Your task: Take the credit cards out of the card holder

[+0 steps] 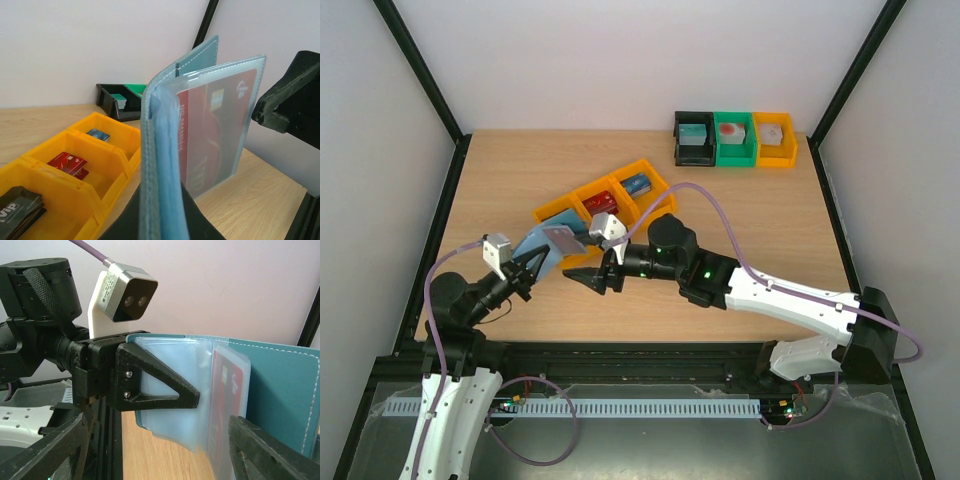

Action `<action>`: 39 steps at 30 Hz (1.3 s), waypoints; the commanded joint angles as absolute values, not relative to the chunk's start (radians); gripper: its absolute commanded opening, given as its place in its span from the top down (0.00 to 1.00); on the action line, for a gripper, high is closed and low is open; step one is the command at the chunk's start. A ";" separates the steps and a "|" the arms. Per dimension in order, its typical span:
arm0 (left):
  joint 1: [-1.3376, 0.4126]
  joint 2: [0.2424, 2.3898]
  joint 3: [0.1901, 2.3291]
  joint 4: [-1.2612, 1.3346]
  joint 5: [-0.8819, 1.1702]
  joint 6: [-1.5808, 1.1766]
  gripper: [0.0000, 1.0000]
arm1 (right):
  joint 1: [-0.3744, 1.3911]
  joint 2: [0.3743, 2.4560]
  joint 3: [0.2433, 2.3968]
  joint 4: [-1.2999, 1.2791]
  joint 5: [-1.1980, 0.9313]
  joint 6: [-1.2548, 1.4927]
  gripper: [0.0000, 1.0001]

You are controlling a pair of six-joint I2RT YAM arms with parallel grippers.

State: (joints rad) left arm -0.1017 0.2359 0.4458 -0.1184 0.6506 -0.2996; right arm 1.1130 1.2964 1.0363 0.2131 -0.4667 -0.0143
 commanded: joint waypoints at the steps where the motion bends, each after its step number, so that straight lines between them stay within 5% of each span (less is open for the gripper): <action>1: -0.094 0.219 0.442 -0.084 0.661 -0.311 0.98 | 1.112 1.318 1.083 0.234 -0.464 -0.008 0.26; 19: -0.095 0.222 0.448 -0.089 0.666 -0.308 0.98 | 1.112 1.277 1.062 0.211 -0.410 -0.026 0.25; 28: -0.095 0.222 0.445 -0.084 0.665 -0.307 0.98 | 1.112 1.319 1.069 0.248 -0.518 0.033 0.50; 39: -0.097 0.225 0.439 -0.088 0.669 -0.295 0.98 | 1.112 1.301 1.078 0.202 -0.505 0.004 0.48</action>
State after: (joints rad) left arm -0.1005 0.2321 0.4458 -0.1184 0.6548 -0.2996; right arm 1.1130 1.3598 1.0599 0.2043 -0.4904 0.0235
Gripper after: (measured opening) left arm 0.060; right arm 0.510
